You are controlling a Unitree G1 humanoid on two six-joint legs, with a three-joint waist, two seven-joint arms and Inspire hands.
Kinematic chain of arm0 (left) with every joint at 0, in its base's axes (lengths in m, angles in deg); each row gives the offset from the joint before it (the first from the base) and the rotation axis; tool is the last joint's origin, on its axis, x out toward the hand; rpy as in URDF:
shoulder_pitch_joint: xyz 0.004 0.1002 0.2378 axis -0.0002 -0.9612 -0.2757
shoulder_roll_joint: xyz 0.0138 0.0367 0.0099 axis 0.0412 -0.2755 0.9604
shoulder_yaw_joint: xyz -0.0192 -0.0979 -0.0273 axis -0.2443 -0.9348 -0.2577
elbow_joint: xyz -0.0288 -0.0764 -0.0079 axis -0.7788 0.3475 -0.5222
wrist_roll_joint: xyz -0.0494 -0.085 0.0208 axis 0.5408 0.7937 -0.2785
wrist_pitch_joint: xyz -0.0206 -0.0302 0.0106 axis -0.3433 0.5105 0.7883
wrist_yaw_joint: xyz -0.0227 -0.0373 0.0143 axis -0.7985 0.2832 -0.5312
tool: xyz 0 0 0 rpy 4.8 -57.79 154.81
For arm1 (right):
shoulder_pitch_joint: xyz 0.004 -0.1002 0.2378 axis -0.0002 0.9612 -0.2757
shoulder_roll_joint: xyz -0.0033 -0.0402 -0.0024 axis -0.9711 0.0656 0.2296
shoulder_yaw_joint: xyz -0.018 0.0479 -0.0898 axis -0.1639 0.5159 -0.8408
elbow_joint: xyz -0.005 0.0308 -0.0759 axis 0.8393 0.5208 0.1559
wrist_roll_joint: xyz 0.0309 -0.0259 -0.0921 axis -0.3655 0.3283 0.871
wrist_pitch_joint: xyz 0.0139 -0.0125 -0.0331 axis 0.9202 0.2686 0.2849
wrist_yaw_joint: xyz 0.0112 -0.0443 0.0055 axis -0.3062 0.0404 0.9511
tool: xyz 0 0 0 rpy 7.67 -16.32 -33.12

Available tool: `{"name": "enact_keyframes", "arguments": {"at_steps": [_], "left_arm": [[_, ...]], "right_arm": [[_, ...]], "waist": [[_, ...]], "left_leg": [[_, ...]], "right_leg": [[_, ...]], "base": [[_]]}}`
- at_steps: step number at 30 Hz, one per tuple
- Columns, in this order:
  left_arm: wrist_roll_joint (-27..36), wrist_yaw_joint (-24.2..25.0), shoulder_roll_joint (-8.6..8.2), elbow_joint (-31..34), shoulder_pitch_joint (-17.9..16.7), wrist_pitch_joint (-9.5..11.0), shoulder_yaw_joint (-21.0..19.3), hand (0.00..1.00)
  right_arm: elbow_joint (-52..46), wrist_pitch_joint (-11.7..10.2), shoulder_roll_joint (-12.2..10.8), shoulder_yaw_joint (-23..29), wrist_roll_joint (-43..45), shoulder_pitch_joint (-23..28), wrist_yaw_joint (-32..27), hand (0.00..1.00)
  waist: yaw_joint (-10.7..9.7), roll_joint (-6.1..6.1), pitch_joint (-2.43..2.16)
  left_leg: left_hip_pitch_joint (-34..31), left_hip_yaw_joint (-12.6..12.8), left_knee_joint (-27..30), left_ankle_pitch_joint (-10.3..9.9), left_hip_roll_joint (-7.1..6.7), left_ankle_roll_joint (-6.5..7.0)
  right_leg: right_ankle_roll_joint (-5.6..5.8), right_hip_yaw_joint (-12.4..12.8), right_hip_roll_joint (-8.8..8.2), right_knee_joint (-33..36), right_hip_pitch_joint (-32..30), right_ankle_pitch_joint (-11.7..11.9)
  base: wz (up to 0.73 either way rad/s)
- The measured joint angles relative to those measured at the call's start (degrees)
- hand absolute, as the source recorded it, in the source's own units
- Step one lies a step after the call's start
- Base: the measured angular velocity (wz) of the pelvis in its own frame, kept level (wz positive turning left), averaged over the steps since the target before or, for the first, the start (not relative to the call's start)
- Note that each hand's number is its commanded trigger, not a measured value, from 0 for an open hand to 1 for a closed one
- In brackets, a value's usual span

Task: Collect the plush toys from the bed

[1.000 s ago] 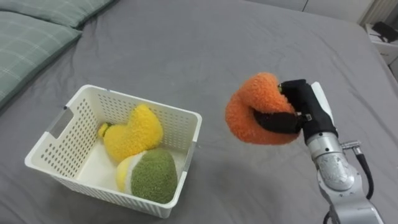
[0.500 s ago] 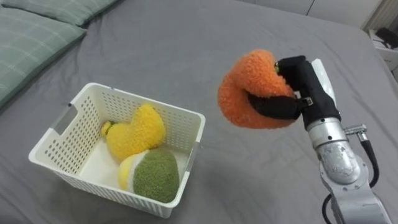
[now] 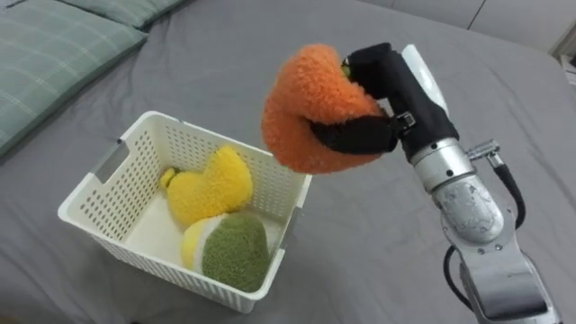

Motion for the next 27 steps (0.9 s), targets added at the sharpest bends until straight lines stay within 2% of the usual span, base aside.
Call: {"name": "enact_keyframes", "arguments": {"at_steps": [3,9,15,21,27], "left_arm": [[0.0,-0.1,0.03,0.1,0.6,0.1,0.1,0.0],[0.0,0.0,0.19,0.3,1.1,0.1,1.5,0.0],[-0.6,0.0,0.26,0.3,1.2,0.0,1.5,0.0],[-1.0,0.5,0.47,0.4,1.4,0.0,1.5,0.0],[-1.4,1.1,0.75,0.5,1.5,0.3,1.5,0.0]], "right_arm": [[0.0,1.0,-0.9,-2.3,0.0,0.0,1.6,0.0],[0.0,1.3,-2.2,-5.3,-0.3,0.0,3.3,0.0],[1.9,1.6,-2.7,-6.1,-0.2,-0.2,3.2,0.0],[3.8,1.7,-2.7,-7.1,-0.1,-0.2,3.3,0.0],[3.8,1.7,-2.7,-7.1,-0.2,-0.2,3.1,0.0]], "waist": [[1.1,-0.46,0.25],[3.1,-0.59,0.31],[3.2,-0.29,0.52],[3.2,-0.6,0.35],[3.3,-0.77,0.38]], "left_leg": [[-0.2,-0.2,0.2,0.0,-0.05,0.01],[-0.1,-0.5,0.5,0.0,-0.09,0.04],[-0.6,-0.7,0.1,0.0,-0.08,0.03],[-0.8,-1.2,0.2,0.0,-0.11,0.02],[-0.9,-1.6,0.4,0.0,-0.13,0.02]], "right_leg": [[0.0,-0.1,0.01,0.0,0.0,0.0],[0.01,-0.3,-0.08,-0.1,-0.1,0.0],[0.02,-1.0,-0.07,-0.1,0.0,0.0],[0.02,-1.8,-0.1,-0.1,-0.2,0.0],[0.03,-2.2,-0.09,-0.2,0.0,0.0]], "base": [[0.03],[0.01],[0.02],[0.04],[0.03]]}}
